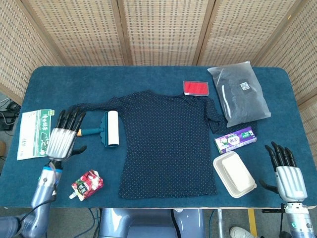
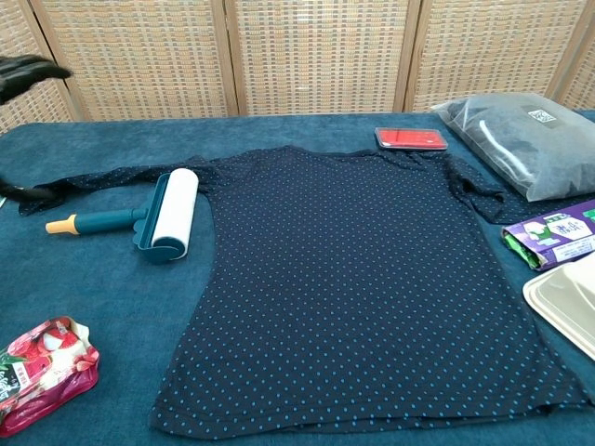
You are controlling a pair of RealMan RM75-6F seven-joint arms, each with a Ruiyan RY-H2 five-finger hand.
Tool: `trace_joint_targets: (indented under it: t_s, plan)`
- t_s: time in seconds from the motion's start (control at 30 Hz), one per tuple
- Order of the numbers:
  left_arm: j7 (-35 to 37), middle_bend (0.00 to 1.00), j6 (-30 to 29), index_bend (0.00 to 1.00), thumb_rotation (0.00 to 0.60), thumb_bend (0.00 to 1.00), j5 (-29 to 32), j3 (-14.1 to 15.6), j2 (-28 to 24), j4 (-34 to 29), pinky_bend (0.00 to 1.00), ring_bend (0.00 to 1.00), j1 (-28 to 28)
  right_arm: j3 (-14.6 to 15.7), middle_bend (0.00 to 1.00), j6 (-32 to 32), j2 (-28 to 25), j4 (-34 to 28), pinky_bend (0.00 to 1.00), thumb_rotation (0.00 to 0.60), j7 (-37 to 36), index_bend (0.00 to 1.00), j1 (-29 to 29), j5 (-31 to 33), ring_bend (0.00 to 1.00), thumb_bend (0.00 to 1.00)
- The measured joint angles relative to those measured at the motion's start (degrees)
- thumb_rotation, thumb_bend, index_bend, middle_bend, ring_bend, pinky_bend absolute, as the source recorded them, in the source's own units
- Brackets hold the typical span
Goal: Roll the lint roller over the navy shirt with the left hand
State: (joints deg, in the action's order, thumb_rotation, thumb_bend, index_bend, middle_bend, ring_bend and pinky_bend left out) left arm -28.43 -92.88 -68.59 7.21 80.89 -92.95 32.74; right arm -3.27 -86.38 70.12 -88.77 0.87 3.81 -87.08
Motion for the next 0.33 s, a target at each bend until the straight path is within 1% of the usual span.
trace_joint_targets:
  t_s: [0.03, 0.13, 0.33]
  plan:
    - [0.4, 0.00, -1.4, 0.00, 0.600, 0.13, -1.0, 1.1, -0.4, -0.5, 0.00, 0.00, -2.0, 0.0, 0.00, -0.3, -0.1, -0.3, 0.00, 0.600, 0.1, 0.00, -0.1, -0.2, 0.00, 0.13]
    - [1.6, 0.00, -4.2, 0.00, 0.600, 0.13, -2.6, 3.0, -1.1, -1.4, 0.00, 0.00, -6.1, 0.0, 0.00, -0.9, -0.4, -1.0, 0.00, 0.600, 0.5, 0.00, -0.2, -0.8, 0.00, 0.13]
    - [4.1, 0.00, -6.1, 0.00, 0.600, 0.13, -5.4, 5.6, -1.8, -0.8, 0.00, 0.00, -11.7, 0.1, 0.00, -2.2, -0.9, -1.9, 0.00, 0.600, 1.1, 0.00, -0.7, -1.7, 0.00, 0.13]
